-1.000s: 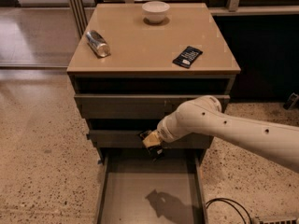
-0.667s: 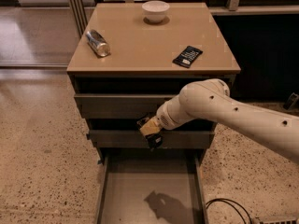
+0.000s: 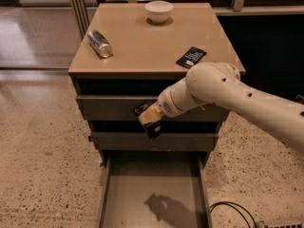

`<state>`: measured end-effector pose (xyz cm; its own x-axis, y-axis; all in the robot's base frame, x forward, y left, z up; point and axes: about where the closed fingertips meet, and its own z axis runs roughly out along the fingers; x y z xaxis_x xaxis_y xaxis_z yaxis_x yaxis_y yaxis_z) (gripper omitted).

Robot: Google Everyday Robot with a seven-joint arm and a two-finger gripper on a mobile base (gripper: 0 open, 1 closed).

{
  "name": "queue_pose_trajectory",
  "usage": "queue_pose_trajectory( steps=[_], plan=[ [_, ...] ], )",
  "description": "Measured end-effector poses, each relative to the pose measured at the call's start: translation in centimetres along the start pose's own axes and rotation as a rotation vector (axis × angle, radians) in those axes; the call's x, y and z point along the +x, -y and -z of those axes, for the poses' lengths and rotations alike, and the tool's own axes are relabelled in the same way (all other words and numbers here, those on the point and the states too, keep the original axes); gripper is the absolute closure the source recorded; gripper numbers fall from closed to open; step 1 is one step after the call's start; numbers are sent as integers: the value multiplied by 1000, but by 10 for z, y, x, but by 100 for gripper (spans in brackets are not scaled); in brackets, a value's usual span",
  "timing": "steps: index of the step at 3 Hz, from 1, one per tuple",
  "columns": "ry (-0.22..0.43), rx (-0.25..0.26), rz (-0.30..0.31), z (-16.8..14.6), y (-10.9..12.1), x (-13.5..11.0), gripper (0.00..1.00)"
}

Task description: Pick rxbar chocolate from bottom drawer and place on counter

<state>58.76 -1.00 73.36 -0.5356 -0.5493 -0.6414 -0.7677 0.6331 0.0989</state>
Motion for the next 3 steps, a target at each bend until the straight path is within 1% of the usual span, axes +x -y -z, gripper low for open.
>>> queue_pose_trajectory(
  steps=[1, 2, 3],
  plan=[
    [-11, -2, 18, 15, 6, -18, 100],
    [-2, -5, 61, 55, 15, -63, 100],
    [31, -51, 91, 89, 22, -107, 100]
  ],
)
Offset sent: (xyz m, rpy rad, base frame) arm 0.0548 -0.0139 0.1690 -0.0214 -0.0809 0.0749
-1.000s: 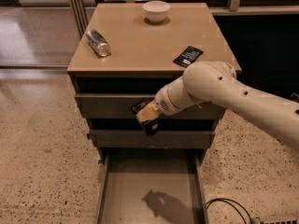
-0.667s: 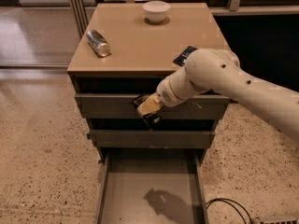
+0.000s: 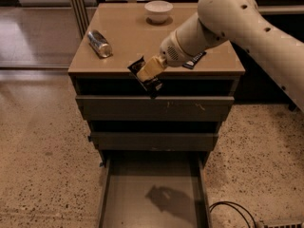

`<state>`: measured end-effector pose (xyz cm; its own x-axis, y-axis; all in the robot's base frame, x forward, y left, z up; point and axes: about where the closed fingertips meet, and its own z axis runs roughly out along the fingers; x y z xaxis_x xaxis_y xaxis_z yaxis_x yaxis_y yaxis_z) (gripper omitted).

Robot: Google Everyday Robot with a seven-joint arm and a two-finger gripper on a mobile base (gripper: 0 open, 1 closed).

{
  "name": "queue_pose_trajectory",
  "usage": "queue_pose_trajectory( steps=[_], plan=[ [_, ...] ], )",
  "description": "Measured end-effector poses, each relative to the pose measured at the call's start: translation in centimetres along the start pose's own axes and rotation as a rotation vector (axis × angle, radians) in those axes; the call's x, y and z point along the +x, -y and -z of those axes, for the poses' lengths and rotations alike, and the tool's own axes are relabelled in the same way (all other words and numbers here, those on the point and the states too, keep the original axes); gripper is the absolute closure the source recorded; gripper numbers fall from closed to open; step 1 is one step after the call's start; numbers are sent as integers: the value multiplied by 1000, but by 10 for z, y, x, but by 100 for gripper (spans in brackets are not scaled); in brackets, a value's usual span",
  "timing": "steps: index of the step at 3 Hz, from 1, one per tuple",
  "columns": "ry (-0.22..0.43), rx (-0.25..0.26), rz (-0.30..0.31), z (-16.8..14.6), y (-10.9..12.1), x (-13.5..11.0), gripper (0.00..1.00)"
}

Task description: Pick rxbar chocolate from bottom drawer and place on counter

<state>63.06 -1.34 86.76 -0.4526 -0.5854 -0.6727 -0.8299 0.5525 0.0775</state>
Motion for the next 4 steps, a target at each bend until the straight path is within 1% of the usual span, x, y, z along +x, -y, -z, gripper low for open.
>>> queue_pose_trajectory(
  steps=[1, 2, 3, 4],
  plan=[
    [35, -31, 19, 19, 15, -40, 100],
    [52, -43, 20, 13, 43, -70, 100],
    [42, -48, 19, -15, 71, -94, 100],
    [28, -66, 7, -47, 88, -111, 100]
  ],
)
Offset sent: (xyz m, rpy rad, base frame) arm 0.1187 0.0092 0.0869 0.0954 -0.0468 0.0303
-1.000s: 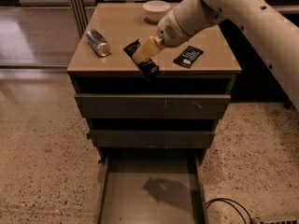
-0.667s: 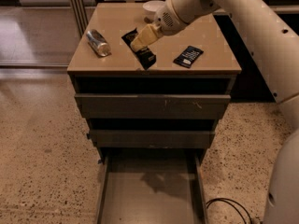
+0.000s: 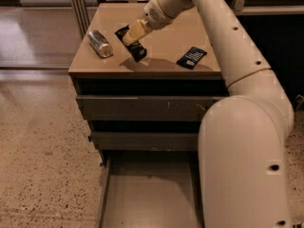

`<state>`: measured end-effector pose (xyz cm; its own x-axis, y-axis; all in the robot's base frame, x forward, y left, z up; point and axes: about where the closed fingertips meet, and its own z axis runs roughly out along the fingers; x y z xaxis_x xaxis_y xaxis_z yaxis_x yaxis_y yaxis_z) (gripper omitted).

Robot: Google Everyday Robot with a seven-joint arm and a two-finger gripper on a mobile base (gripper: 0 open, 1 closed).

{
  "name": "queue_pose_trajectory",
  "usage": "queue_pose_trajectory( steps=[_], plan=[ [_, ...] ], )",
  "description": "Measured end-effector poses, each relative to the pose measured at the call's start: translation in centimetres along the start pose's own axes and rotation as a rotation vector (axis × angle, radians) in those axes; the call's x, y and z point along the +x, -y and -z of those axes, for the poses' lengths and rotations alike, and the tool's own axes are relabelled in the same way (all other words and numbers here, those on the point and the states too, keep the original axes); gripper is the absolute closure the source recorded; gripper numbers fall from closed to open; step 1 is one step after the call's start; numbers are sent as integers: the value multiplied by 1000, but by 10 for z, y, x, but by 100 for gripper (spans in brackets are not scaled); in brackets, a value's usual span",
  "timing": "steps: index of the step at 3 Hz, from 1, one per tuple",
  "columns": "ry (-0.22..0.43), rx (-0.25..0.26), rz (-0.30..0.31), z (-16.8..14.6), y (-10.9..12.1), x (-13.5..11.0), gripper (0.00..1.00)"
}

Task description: Pick rxbar chocolate from bottom drawer and place on counter

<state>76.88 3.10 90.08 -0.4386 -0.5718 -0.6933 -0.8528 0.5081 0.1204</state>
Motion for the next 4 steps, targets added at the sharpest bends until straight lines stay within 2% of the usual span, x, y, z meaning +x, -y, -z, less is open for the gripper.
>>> queue_pose_trajectory(
  steps=[1, 2, 3, 4],
  plan=[
    [-38, -12, -33, -37, 16, 2, 100],
    [-84, -4, -86, -63, 33, 15, 100],
    [-80, 1, -89, -64, 37, 15, 100],
    [-80, 1, -89, -64, 37, 15, 81]
  ],
)
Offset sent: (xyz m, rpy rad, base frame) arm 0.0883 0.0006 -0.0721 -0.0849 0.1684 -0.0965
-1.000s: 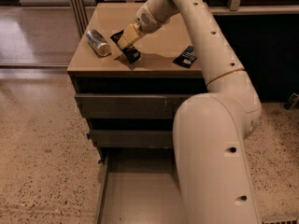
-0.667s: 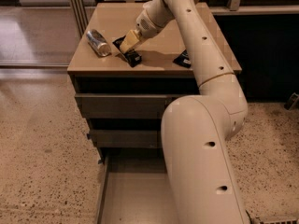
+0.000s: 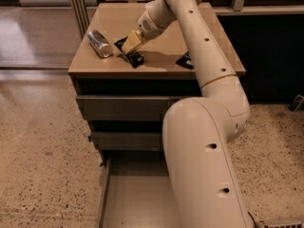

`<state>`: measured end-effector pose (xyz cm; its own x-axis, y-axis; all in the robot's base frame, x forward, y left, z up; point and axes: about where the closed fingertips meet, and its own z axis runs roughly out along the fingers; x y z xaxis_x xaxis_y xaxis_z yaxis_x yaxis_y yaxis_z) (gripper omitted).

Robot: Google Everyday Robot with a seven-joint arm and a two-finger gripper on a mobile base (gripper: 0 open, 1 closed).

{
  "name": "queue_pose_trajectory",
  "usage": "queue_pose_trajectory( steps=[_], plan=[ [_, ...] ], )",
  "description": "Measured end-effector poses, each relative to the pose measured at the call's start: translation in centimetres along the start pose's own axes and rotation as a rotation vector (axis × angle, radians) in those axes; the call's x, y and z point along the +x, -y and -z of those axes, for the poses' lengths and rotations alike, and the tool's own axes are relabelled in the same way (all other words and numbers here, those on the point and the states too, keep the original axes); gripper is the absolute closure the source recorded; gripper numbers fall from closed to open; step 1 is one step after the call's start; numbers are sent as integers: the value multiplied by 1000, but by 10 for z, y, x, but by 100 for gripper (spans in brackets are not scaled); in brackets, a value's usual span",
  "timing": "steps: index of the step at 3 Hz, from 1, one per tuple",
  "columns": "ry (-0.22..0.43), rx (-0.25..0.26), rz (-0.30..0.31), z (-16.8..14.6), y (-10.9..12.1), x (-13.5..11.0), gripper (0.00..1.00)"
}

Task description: Pick rxbar chocolate from bottom drawer and place on counter

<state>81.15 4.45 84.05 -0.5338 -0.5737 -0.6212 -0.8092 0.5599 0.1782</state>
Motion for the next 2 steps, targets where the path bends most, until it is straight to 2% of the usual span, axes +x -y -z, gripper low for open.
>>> queue_pose_trajectory(
  steps=[2],
  plan=[
    [0, 0, 0, 0, 0, 0, 35]
  ],
)
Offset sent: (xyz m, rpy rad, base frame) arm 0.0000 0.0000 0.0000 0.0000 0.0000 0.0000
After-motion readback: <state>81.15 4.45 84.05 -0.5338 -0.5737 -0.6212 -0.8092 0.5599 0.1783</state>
